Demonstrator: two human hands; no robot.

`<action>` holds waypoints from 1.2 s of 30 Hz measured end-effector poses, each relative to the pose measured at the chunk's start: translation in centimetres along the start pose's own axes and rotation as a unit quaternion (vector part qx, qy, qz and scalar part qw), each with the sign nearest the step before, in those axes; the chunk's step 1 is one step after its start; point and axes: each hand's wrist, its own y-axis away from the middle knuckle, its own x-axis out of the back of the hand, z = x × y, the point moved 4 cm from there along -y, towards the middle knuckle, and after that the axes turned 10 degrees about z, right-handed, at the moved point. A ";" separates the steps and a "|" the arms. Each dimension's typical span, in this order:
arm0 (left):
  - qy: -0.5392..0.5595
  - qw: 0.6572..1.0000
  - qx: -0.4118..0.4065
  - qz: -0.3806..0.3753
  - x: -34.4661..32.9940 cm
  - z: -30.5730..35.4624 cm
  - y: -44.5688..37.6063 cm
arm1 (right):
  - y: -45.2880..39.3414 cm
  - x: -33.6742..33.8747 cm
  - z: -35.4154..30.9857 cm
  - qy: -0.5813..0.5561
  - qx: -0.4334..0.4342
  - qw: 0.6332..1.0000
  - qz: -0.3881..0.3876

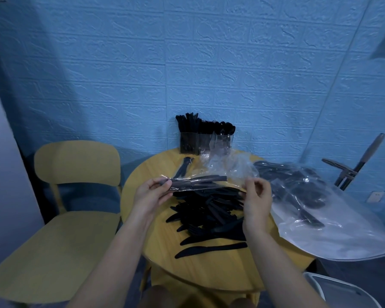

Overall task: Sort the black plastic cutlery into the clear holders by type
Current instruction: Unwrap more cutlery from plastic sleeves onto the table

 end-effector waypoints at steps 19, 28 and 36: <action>-0.033 0.991 0.020 -0.126 -0.1 0.1 0.6 | -1.6 -0.8 1.6 0.180 0.008 0.957 -0.229; -0.105 0.990 -0.061 -0.064 -0.3 0.4 -0.4 | -1.9 -1.0 2.4 0.070 -0.123 0.952 -0.272; -0.093 0.993 -0.053 -0.058 -0.6 0.5 -1.0 | -1.6 -1.3 2.4 0.086 -0.179 0.924 -0.328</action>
